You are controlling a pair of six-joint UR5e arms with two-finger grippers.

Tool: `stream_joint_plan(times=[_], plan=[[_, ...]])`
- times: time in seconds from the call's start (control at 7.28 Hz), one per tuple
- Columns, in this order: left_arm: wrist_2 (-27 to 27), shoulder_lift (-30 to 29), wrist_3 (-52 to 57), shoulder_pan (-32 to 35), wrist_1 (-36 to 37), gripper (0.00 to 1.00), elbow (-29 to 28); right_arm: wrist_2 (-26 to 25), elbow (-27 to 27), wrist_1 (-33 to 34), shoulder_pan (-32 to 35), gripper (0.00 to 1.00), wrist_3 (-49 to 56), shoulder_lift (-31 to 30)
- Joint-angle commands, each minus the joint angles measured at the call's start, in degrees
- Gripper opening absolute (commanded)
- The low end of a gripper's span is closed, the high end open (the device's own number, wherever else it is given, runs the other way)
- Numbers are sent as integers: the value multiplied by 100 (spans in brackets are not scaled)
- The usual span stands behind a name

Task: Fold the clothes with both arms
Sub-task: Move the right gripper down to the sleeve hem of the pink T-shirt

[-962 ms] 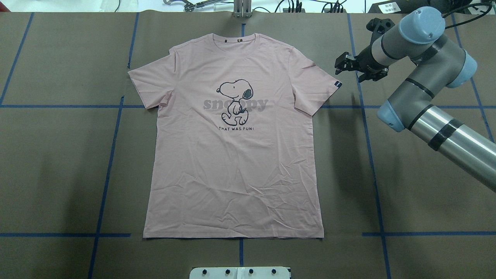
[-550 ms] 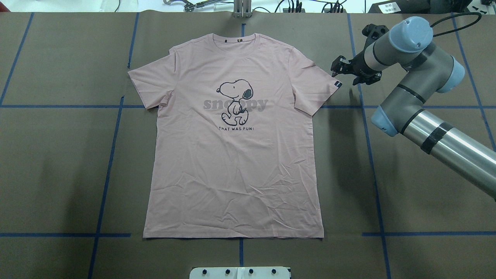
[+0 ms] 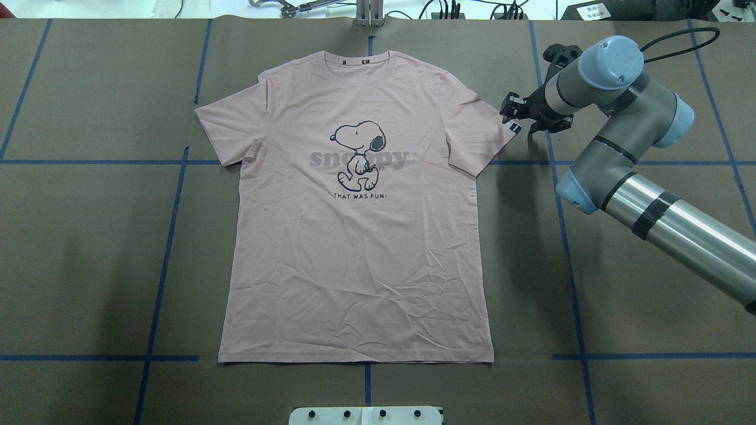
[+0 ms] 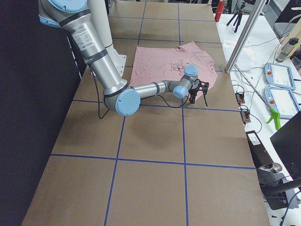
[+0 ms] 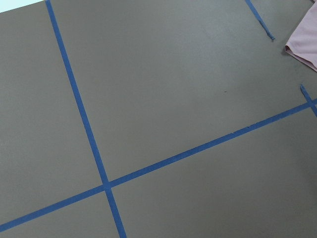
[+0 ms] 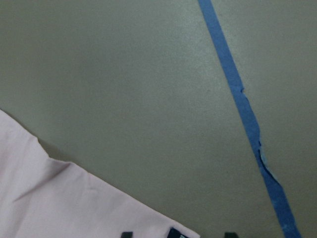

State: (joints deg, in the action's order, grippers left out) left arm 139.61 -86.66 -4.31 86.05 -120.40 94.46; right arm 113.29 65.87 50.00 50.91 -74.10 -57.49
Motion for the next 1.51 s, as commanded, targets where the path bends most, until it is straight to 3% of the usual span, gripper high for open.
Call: stream_joint_plan(times=[0.0,0.27,0.82,0.96,1.1,1.24,1.37], plan=[[5,0,0,0,-1,100,3,-26,-22,1,-20,46,1,10],[5,-9,0,0,-1,100,3,-26,-22,10,-20,0,-8,18],[5,-9,0,0,8,100,-23,0,31,-25,24,0,-61,80],[5,-9,0,0,8,100,-24,-17,13,10,15,38,-95,71],[5,-9,0,0,8,100,-32,-26,-13,71,15,64,-78,71],[5,-9,0,0,8,100,-24,-70,-57,80,-11,70,-87,80],[5,0,0,0,8,100,-24,-96,-66,81,-37,70,-87,89]])
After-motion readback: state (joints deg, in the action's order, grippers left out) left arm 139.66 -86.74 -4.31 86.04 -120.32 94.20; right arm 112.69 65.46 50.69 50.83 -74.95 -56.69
